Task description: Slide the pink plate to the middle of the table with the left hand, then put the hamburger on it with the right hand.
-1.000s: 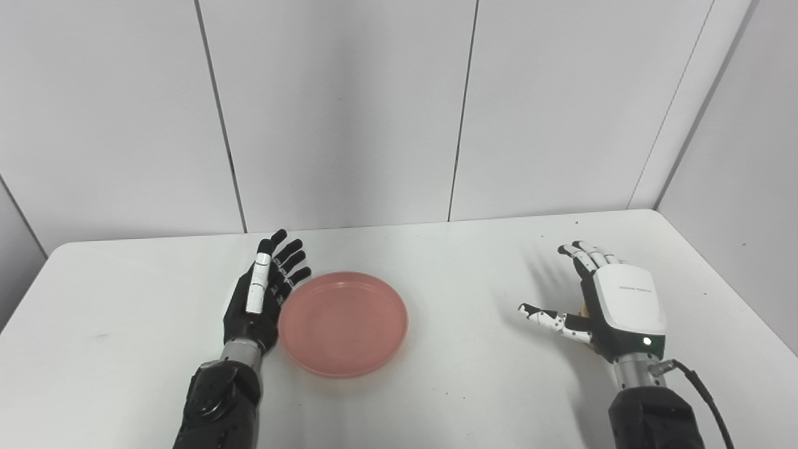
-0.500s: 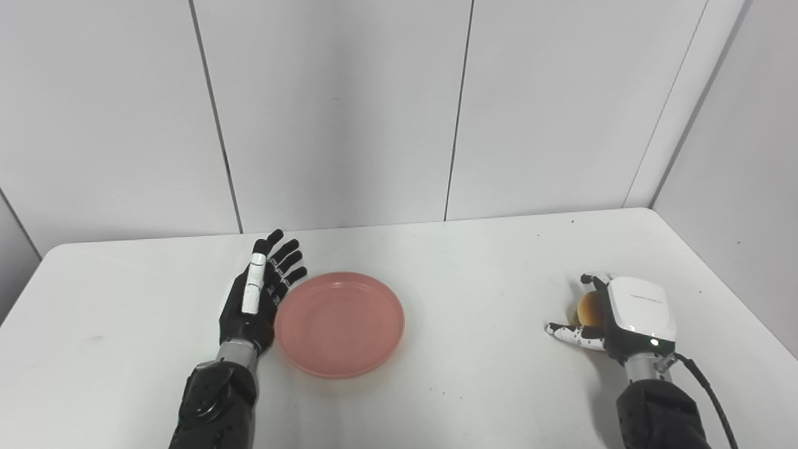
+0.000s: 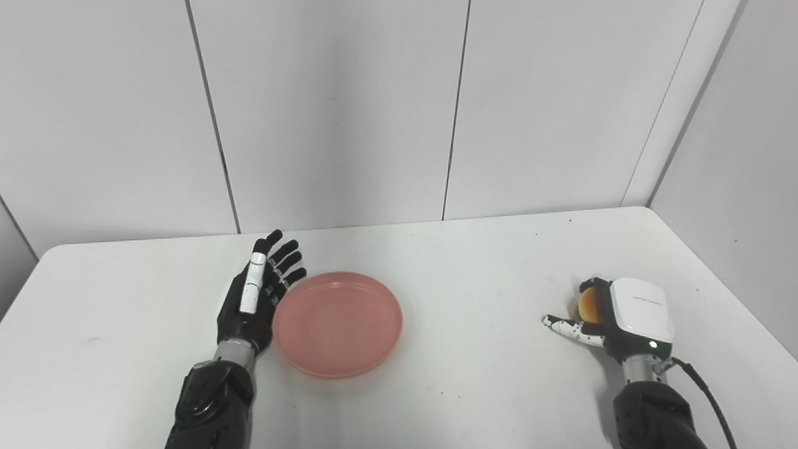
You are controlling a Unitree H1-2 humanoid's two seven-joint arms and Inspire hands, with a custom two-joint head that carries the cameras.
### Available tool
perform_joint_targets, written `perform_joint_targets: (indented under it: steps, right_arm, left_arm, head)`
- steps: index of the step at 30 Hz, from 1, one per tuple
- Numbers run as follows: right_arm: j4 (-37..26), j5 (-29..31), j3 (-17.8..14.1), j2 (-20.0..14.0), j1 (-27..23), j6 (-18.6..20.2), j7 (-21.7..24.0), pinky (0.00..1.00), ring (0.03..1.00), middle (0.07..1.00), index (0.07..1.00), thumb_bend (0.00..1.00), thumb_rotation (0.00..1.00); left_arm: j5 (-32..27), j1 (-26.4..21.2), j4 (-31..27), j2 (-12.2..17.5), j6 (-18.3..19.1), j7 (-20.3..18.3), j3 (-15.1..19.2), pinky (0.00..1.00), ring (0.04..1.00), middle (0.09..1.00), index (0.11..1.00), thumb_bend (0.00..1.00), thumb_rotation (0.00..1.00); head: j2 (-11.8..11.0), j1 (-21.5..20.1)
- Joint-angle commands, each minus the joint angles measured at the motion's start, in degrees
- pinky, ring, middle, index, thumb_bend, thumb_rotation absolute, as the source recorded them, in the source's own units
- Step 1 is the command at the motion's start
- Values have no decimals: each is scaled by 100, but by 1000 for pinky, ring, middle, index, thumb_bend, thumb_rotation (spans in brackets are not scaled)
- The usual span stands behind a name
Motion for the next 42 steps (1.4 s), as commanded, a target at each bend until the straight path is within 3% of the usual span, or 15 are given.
perform_joint_targets:
  steps: [1,3,8,14,18,23,28,32,39,42]
  right_arm:
    - [-101,299,-51,-97,-139,-271,-77,204,256,333,378,708,531]
    - [-167,530,-58,-105,-124,-403,-68,182,229,297,327,693,531]
    - [-487,815,-30,-146,-73,-389,106,185,233,300,328,689,524]
    - [-1051,1000,-22,-141,0,-426,341,194,245,319,341,697,449]
    - [-1493,878,93,-127,-25,-347,540,214,267,342,374,698,469]
    - [-1958,863,226,-38,-89,-633,514,243,298,374,420,683,403]
    - [-2362,811,370,98,-159,-728,639,240,294,369,420,688,464]
    - [-2661,863,482,273,-308,-656,941,236,293,379,436,669,444]
    - [-2548,655,881,621,-741,-694,1290,213,273,370,412,647,403]
    - [-2519,429,1098,847,-925,-513,1470,207,269,365,406,661,413]
  left_arm:
    - [-17,77,128,2,278,77,14,777,852,831,861,809,755]
    - [-22,85,118,5,276,61,12,777,853,830,856,812,753]
    - [-7,132,37,5,308,55,-9,781,854,832,863,811,744]
    - [34,162,36,-16,273,66,-48,778,853,831,862,790,746]
    - [69,153,48,-31,223,50,-96,781,855,833,865,806,757]
    - [96,135,155,-102,153,105,-109,777,847,830,871,813,751]
    - [166,174,231,-179,77,140,-167,786,843,828,885,814,760]
    - [215,138,357,-246,26,214,-185,786,844,831,886,797,770]
    - [301,144,383,-378,-100,302,-237,768,829,808,875,788,766]
    - [341,135,465,-482,-190,407,-235,767,825,795,866,780,749]
  head:
    - [-3,23]
    - [-5,28]
    - [-10,34]
    - [-72,204]
    - [-70,426]
    - [-140,584]
    - [-173,836]
    - [-167,1057]
    - [-159,1610]
    - [-130,1883]
